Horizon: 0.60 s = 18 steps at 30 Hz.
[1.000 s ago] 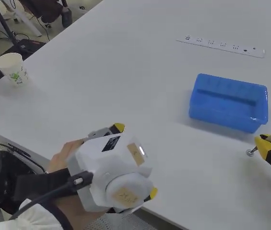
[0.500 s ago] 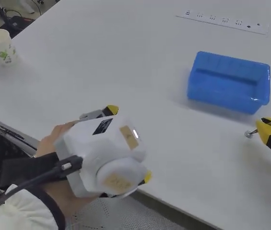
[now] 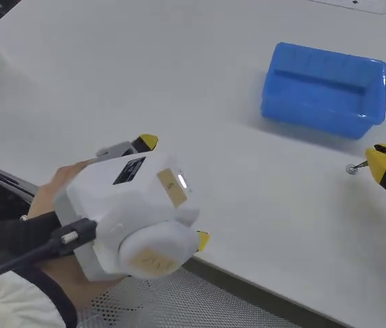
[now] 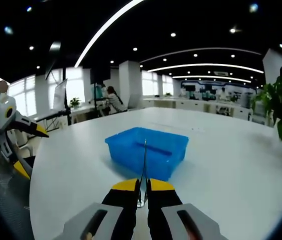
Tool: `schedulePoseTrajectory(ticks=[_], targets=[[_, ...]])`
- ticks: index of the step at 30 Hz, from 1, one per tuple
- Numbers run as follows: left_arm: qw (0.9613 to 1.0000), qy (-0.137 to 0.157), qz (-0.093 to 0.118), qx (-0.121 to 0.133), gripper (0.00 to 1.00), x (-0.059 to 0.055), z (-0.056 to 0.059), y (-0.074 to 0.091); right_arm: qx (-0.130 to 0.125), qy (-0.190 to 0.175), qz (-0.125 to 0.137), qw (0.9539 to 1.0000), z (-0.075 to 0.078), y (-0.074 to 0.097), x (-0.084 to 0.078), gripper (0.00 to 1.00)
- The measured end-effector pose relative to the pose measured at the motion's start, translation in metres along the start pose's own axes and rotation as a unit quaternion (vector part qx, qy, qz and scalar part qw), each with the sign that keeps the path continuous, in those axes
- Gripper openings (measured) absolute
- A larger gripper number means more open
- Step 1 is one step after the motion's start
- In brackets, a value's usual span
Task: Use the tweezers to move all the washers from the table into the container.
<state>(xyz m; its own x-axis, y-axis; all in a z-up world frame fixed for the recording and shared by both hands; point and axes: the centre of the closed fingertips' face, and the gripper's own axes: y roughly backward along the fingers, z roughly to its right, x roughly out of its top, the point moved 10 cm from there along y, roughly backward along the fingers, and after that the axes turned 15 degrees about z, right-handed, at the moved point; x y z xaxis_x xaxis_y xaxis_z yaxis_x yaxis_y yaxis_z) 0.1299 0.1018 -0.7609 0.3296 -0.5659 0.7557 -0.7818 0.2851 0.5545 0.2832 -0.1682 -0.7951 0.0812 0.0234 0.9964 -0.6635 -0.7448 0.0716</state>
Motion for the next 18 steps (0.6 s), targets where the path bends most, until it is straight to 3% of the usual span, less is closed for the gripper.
schedulePoseTrajectory(ticks=[18], targets=[[1.0,0.0,-0.002,0.006,0.85,0.0003,-0.0001,0.0012,0.002,0.012,-0.015,0.9998,0.0018,-0.0051,0.0038,0.04]])
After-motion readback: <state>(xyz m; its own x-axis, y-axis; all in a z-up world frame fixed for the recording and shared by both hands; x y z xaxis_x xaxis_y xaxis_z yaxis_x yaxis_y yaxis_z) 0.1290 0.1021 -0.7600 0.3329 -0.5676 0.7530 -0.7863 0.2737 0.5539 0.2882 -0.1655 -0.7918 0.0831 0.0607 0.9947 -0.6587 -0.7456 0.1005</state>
